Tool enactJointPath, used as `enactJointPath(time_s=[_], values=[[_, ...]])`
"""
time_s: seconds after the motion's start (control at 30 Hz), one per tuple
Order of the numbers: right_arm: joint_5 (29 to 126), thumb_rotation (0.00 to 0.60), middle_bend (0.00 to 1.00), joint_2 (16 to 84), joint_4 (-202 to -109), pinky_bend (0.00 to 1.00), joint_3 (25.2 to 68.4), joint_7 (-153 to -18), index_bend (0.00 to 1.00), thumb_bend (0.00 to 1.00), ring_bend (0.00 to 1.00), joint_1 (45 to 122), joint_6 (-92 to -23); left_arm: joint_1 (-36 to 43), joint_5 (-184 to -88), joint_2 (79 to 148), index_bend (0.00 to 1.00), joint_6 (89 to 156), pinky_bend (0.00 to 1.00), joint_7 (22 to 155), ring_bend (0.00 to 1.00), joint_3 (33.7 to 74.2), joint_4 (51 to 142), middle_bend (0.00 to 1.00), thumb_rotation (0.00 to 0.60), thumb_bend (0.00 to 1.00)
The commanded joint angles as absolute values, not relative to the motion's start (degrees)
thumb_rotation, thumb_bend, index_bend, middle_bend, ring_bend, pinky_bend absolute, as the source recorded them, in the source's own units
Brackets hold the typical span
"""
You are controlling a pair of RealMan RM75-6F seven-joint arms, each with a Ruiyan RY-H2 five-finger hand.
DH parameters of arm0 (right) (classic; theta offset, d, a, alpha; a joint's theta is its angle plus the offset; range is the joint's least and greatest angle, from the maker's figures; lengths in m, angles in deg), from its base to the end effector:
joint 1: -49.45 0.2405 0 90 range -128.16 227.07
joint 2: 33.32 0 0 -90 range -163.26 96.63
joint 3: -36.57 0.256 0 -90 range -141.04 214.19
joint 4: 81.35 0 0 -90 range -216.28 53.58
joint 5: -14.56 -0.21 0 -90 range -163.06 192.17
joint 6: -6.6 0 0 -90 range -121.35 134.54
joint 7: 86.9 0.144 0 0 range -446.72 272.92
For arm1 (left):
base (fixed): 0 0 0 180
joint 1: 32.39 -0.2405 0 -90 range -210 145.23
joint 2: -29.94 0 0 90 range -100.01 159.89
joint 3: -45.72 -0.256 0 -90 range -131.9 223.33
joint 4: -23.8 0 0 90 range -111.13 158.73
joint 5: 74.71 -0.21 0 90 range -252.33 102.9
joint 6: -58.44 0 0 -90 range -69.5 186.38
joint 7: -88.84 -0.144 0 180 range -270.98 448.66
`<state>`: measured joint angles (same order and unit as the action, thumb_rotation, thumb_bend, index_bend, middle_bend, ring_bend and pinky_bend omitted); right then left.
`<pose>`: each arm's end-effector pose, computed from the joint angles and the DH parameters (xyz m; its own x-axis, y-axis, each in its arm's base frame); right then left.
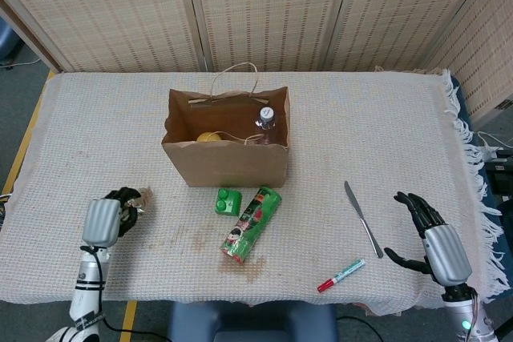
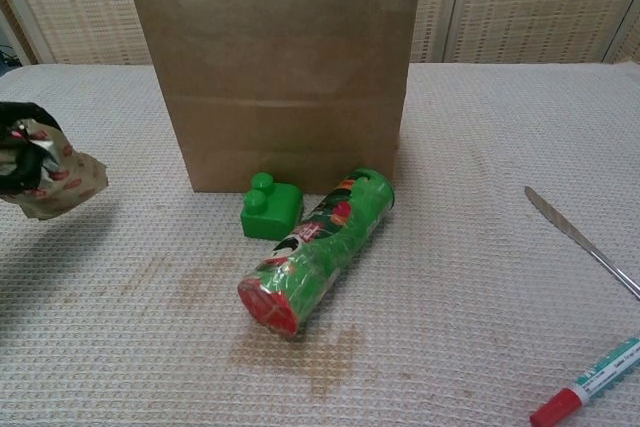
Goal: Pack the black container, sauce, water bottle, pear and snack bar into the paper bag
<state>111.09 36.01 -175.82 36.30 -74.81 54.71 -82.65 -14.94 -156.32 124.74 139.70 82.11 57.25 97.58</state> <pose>-0.2689 -0.1674 0.1222 0.0777 -0.0341 0.9964 -0.9778 -0.1976 0.0695 -0.2548 0.2702 0.0283 0.2660 -0.1047 0.9583 0.9572 -0.0892 -0.2755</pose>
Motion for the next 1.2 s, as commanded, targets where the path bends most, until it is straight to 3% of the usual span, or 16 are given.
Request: enactJointPath(time_s=[0.03,0.47,0.67,0.9,1.2], values=[[111.11,0.600,0.15,36.01,-175.81,0.20,36.29,-74.77,0.04,0.06,0.07,54.70,-82.68,-15.95,-149.25,121.33,0.73,141.05,0.87,86.74,0.72,63.86,103.85,0.75,0.600,0.78],[111.12,0.600,0.15,36.08,-175.81,0.20,36.20,-74.68,0.04,0.06,0.07,54.74,-82.49,-17.22,-118.20,107.45,0.73,133.57,0.88,97.76,0.74,88.23,129.21,0.75,0.600,0.78],[110.91,0.600,0.15,35.97,-175.87,0.20,36.13,-74.82,0.04,0.06,0.07,54.80,-82.12,-13.88,-111.45,101.90,0.73,132.53,0.87,95.68,0.74,95.17,139.86,0.75,0.600,0.78],[111.27,0.600,0.15,35.76,-175.71,0.20,36.01,-74.94,0.04,0.06,0.07,54.85,-82.14,-3.43,-108.81,100.78,0.73,134.50,0.87,87.18,0.74,97.09,145.30,0.75,0.600,0.78],[110.48,0.600,0.15,35.06,-176.22,0.20,35.84,-73.71,0.04,0.06,0.07,55.22,-80.85,11.09,-107.06,106.65,0.73,135.31,0.87,78.54,0.74,92.10,138.27,0.75,0.600,0.78]])
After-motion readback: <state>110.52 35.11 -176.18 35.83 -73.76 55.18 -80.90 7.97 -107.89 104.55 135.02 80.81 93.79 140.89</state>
